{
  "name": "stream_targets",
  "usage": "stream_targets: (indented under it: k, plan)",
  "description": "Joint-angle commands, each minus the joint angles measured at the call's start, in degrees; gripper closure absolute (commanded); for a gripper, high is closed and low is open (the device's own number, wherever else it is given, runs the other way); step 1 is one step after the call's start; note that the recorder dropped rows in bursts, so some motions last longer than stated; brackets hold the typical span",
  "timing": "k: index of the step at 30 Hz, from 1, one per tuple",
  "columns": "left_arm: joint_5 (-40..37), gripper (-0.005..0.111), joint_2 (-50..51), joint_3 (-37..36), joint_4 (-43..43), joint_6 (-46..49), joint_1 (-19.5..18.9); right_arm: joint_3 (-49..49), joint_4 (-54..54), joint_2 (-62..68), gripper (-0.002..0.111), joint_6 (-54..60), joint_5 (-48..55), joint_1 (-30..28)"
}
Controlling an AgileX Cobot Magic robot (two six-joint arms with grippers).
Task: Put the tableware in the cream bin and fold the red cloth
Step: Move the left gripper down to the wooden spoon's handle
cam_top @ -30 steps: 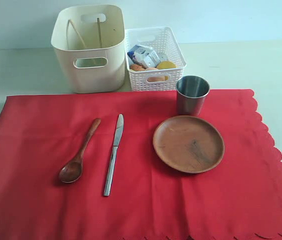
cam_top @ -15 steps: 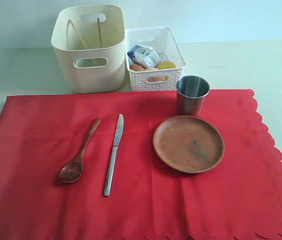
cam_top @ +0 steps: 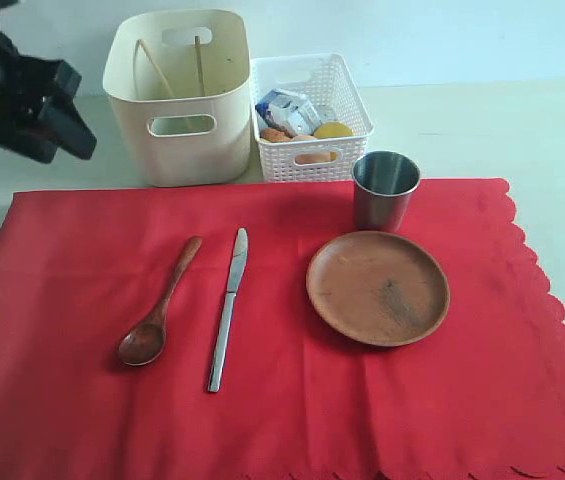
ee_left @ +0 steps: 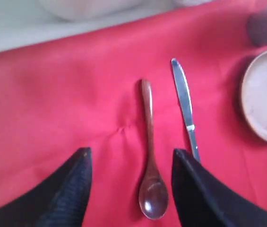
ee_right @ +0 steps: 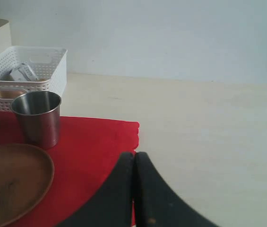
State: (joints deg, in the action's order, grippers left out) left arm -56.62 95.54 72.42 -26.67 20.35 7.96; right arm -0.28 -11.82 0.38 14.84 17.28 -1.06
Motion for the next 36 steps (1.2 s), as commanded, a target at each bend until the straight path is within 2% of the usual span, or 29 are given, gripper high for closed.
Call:
stream_targets:
  k: [1, 5, 9, 15, 19, 36]
  plan:
    - [6.8, 0.059, -0.7, -9.8, -3.8, 4.1, 0.1, 0.3, -0.1, -0.4, 0.108, 0.1, 0.1, -0.3]
    - [12.7, 0.059, -0.7, -16.6, -8.5, 10.4, 1.5, 0.3, -0.1, -0.4, 0.108, 0.1, 0.1, -0.3]
    - [18.3, 0.059, 0.4, -17.8, -6.8, 12.3, 9.3, 0.3, -0.1, -0.4, 0.108, 0.1, 0.1, -0.3]
    - [24.5, 0.059, 3.9, -17.8, -5.1, 12.0, 14.6, 0.3, -0.1, -0.4, 0.108, 0.1, 0.1, -0.3]
    - [26.8, 0.059, 6.9, -17.5, -5.1, 11.8, 15.4, 0.3, -0.1, -0.4, 0.108, 0.1, 0.1, -0.3]
    - [26.2, 0.059, 15.3, -12.9, -5.2, 11.4, 15.4, 0.3, -0.1, -0.4, 0.108, 0.1, 0.1, -0.3]
